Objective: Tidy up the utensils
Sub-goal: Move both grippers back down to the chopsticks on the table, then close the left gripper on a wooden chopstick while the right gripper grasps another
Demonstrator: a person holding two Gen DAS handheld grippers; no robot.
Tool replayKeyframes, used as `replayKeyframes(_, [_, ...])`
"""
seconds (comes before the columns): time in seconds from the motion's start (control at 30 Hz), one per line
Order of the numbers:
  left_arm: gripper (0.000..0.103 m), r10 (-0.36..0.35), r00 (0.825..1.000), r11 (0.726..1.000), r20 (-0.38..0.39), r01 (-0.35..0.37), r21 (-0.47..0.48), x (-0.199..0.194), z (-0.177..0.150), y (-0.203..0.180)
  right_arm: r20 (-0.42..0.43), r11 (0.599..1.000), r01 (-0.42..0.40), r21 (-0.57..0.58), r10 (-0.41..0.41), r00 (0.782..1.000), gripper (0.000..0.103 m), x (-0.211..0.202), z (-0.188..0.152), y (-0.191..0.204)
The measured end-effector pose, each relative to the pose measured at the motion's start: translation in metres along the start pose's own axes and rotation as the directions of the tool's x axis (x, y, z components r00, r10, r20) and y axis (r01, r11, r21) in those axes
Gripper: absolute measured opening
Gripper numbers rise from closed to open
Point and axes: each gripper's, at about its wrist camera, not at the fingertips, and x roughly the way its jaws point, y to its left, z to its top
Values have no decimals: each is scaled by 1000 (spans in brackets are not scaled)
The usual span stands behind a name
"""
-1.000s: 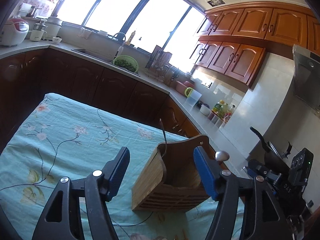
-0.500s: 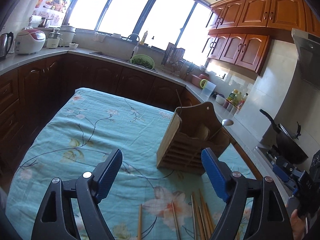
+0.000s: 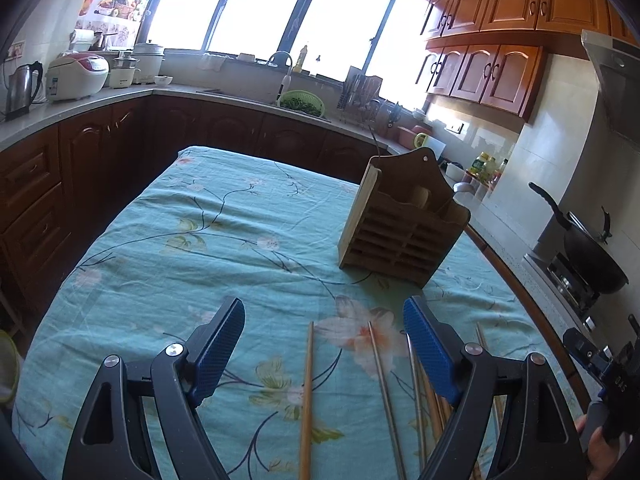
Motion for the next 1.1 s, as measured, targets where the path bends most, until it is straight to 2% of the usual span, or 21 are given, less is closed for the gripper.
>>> replayKeyframes(0.1, [81, 2, 1000, 1000, -17, -3, -1, -2, -4, 1, -17, 999, 33, 0, -33, 999, 100, 0, -7, -4])
replayKeyframes(0.37, [81, 37, 999, 999, -35, -37, 20, -6, -1, 3, -35, 998, 55, 2, -55, 998, 98, 4, -6, -10])
replayKeyframes(0.6, [79, 85, 992, 994, -97, -78, 71, 10, 0, -2, -79, 995, 101, 11, -99, 992, 72, 19, -4, -22])
replayKeyframes(0.67, [74, 101, 985, 991, -142, -88, 97, 21, 0, -4, -105, 994, 112, 14, -110, 988, 67, 27, -3, -25])
replayKeyframes(0.73, [57, 111, 974, 989, -200, -89, 114, 34, 0, -5, -138, 994, 112, 21, -108, 984, 62, 37, -3, -27])
replayKeyframes(0.8, [51, 108, 963, 991, -248, -83, 109, 45, 1, -4, -175, 994, 110, 23, -104, 979, 57, 49, -2, -29])
replayKeyframes(0.93, [49, 117, 954, 988, -276, -85, 126, 60, 6, -6, -244, 993, 116, 30, -105, 964, 49, 75, -3, -34])
replayKeyframes(1.0, [49, 129, 949, 985, -288, -88, 151, 67, 8, -10, -271, 991, 131, 24, -120, 955, 41, 87, -4, -36])
replayKeyframes(1.1, [44, 143, 940, 980, -311, -90, 176, 81, 8, -13, -295, 989, 144, 14, -134, 946, 34, 101, -4, -37])
